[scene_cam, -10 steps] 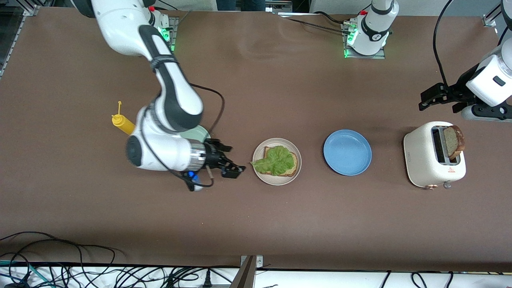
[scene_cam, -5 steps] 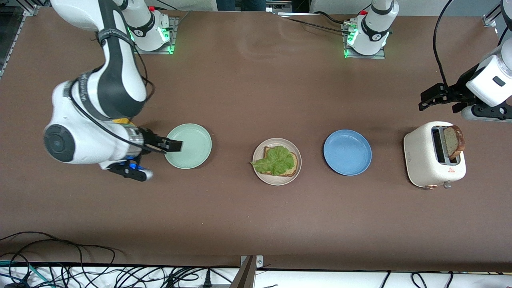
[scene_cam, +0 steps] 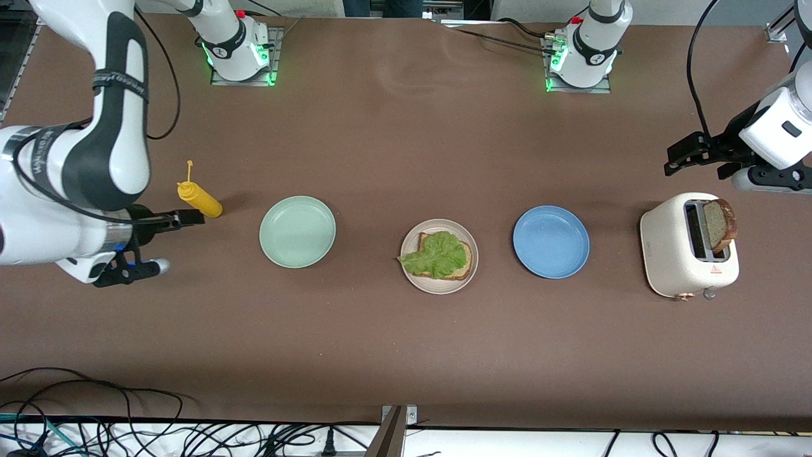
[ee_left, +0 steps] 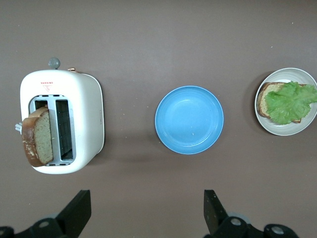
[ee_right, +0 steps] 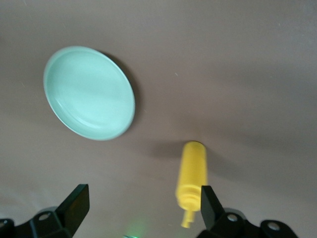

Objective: Make sandwich on beige plate with both arms
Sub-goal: 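Withdraw the right gripper from the plate toward the mustard bottle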

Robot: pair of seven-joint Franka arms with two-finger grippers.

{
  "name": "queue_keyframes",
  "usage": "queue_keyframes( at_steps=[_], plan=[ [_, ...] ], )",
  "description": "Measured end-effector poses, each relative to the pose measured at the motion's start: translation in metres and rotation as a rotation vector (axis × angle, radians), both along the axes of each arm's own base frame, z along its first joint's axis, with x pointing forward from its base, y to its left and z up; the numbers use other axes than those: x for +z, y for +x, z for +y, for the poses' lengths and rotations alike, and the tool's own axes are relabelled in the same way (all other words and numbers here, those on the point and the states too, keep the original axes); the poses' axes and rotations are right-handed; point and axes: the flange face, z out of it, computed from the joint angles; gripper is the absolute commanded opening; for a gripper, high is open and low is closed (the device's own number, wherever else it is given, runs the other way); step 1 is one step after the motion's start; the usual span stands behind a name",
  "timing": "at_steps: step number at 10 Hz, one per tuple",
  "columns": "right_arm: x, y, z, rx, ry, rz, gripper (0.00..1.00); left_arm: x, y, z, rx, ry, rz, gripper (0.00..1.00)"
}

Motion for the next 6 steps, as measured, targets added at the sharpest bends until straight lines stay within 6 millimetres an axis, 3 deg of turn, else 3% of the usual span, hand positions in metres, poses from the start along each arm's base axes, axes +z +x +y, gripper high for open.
queue_keyframes(
  at_steps=[4,6],
  plan=[
    [-0.047,-0.030,-0.084,0.313,0.151,-0.056,1.00,0.000,0.000,0.000,0.000,0.000,0.000,1.00],
    [-0.054,-0.056,-0.117,0.436,0.274,-0.103,1.00,0.000,0.000,0.000,0.000,0.000,0.000,1.00]
  ],
)
